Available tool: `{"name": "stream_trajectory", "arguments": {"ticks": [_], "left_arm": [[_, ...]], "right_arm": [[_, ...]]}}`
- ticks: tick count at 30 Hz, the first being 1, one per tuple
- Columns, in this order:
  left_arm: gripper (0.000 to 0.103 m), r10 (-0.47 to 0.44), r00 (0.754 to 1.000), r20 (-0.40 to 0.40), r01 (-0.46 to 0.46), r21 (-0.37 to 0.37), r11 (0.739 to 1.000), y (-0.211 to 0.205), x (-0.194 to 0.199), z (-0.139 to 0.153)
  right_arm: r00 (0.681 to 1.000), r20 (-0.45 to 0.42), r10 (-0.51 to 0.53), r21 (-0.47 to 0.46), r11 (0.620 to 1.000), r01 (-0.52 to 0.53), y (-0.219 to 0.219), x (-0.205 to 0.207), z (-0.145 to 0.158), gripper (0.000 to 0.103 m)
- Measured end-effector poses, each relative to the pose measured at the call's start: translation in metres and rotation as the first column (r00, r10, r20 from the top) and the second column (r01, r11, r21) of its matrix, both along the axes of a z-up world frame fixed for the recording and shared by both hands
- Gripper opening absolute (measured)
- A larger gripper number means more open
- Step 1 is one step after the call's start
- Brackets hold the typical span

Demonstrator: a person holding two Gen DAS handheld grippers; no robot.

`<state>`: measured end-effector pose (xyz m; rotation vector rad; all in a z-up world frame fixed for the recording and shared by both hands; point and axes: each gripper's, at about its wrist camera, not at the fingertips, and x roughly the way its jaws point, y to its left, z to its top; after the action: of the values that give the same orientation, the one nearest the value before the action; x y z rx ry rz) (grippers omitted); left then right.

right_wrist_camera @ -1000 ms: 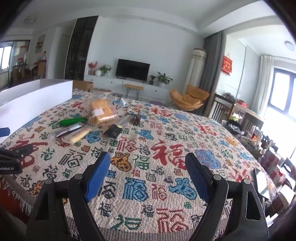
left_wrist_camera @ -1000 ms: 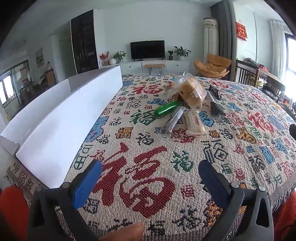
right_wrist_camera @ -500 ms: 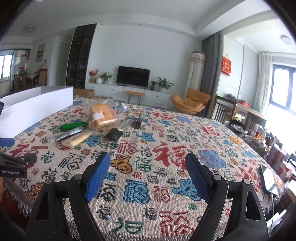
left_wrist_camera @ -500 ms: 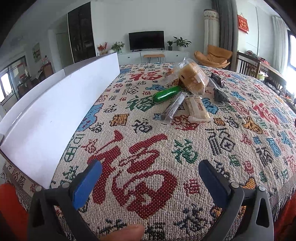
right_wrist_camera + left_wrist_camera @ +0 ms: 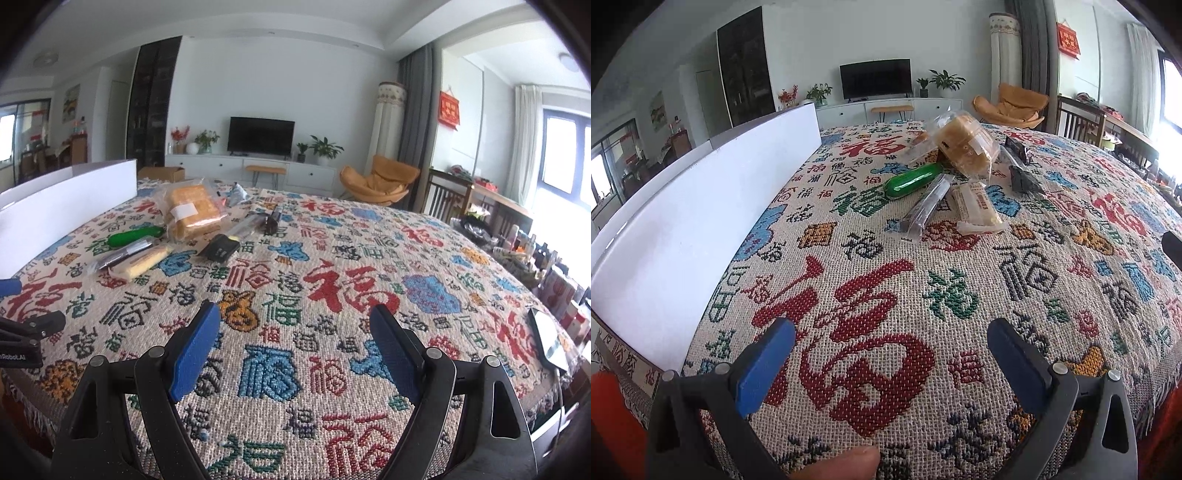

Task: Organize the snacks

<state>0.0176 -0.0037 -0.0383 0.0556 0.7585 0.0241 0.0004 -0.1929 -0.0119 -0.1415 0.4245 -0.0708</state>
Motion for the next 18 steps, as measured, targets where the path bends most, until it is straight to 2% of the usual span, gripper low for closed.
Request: {"name": "stream_trajectory", "arguments": {"ticks": [7, 18], "left_arm": [[0.103, 0.017, 1.0, -0.026, -0.017, -0.027, 0.999, 0.006, 0.004, -0.003], [0.103, 0.029, 0.999, -0.046, -0.03, -0.016, 0.999, 0.008, 0.009, -0.01]], "right_arm": [[1.0, -0.017, 0.016, 0.003, 1.0, -0.016, 0.003, 0.004, -0.004, 0.086], [0.998, -0.066, 0.019, 0.008, 1.0, -0.019, 0.0, 0.011, -0.013, 0.086]]}}
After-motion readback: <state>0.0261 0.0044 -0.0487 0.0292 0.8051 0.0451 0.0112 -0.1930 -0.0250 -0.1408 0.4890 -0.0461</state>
